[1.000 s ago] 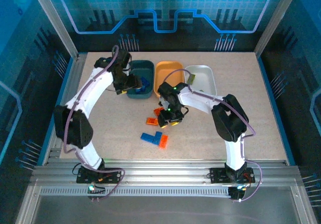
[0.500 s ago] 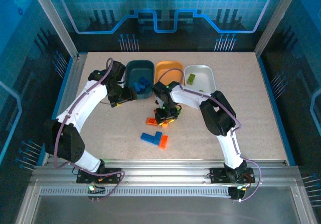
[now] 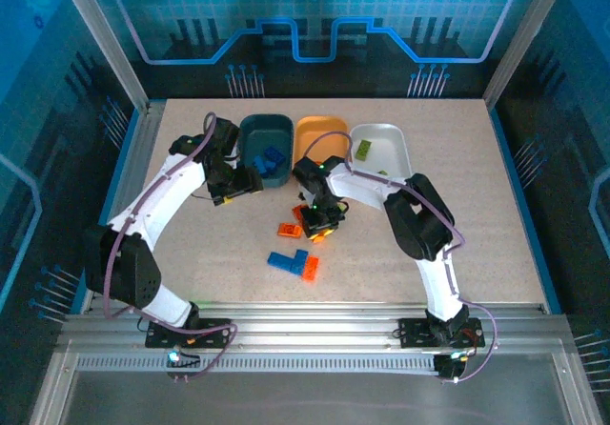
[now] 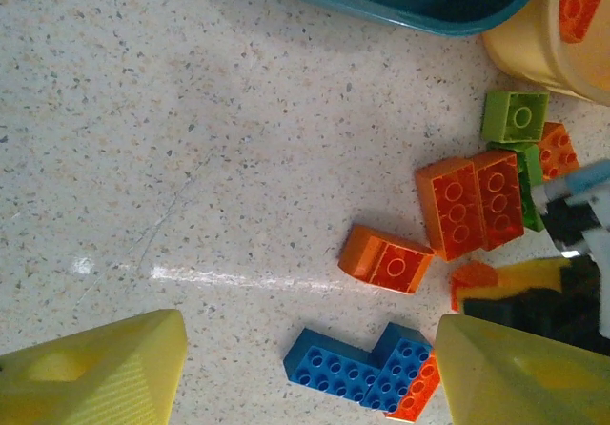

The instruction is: Sort the legos into containers by color

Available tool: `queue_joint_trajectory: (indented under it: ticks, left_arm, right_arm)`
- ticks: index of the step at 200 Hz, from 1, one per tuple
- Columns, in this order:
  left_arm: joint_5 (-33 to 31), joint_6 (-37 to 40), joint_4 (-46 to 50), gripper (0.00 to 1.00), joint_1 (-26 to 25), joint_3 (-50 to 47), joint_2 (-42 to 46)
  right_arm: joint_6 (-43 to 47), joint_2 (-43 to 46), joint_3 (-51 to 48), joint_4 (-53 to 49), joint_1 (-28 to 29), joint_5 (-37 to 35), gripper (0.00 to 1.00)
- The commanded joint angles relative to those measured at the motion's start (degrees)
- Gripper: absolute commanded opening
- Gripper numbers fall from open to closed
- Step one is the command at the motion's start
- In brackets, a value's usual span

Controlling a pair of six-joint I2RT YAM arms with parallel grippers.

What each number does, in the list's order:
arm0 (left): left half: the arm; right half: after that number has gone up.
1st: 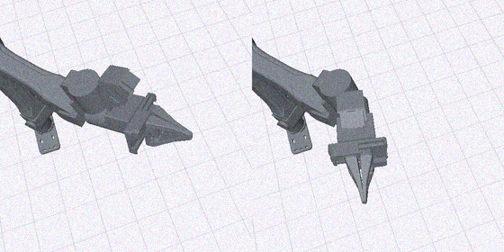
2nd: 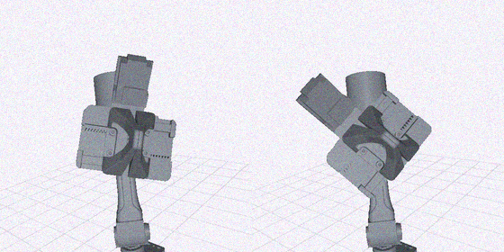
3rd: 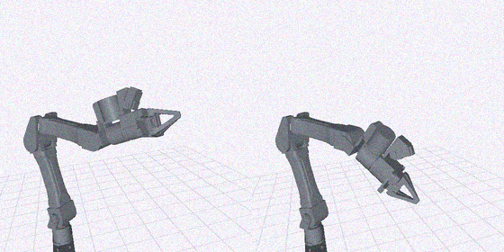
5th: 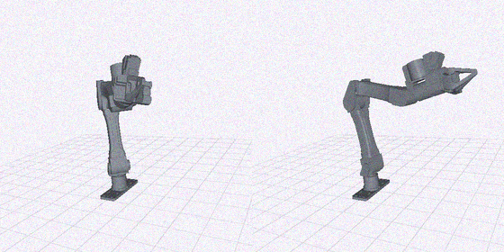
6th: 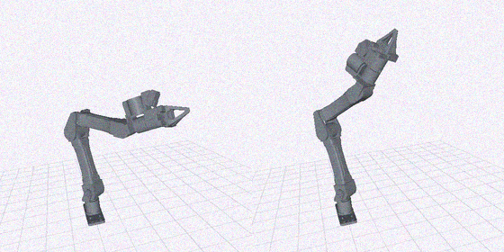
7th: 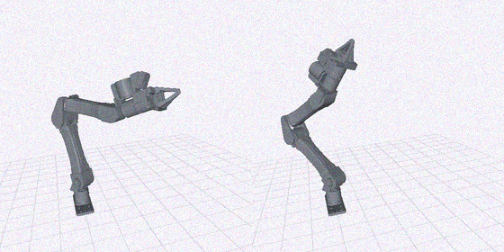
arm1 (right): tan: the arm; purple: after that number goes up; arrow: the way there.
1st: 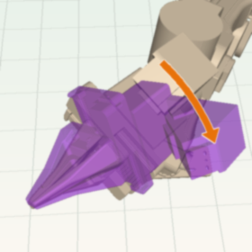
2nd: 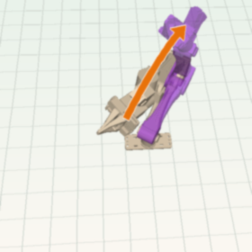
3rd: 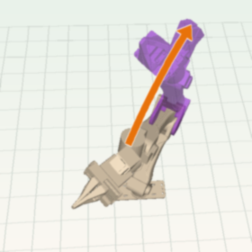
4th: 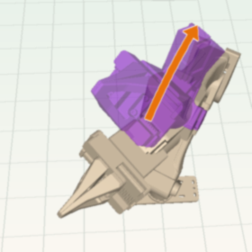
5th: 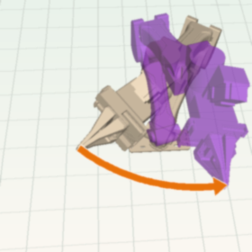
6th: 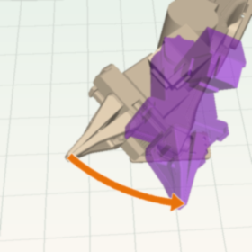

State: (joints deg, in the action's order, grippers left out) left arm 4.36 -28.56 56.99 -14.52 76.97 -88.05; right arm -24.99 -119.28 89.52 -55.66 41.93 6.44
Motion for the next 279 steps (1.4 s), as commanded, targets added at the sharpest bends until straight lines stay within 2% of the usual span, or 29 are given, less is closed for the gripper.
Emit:
queue_joint_trajectory:
  ticks: [1,34,60,120,160,185,217,279]
  left_arm:
    - [1.2,-0.6,-0.2,0.71,-0.5,-1.4,-0.5]
    - [1.0,-1.3,-0.2,0.71,-1.2,-3.5,0.8]
    - [1.5,-3.3,-1.7,0.71,-3.2,-5.8,1.3]
    - [3.1,-7.6,-3.2,0.71,-6.8,-7.6,0.9]
    - [2.8,-7.3,-1.5,0.72,-7.0,-6.6,0.8]
    - [2.7,-7.3,-1.1,0.72,-7.0,-6.8,0.9]
    - [2.9,-7.3,-1.6,0.72,-6.9,-7.4,0.5]
    - [3.6,-6.6,-2.6,0.72,-7.3,-7.7,-0.4]
  right_arm:
    - [-0.3,6.7,-0.9,-2.5,-1.0,1.9,0.25]
    - [-2.2,12.6,2.0,-3.4,-7.0,7.2,0.25]
    - [-2.3,10.6,11.0,-3.7,-12.2,8.3,0.25]
    - [-2.2,-10.1,36.6,-6.7,-17.3,8.8,0.26]
    - [-2.6,-21.6,47.8,-9.2,-18.2,8.8,0.26]
    - [-2.7,-24.1,49.1,-9.6,-18.2,9.3,0.27]
    - [-2.4,-23.9,48.4,-9.3,-17.9,10.1,0.34]
    - [-1.7,-16.4,44.5,-9.8,-17.7,10.0,0.49]
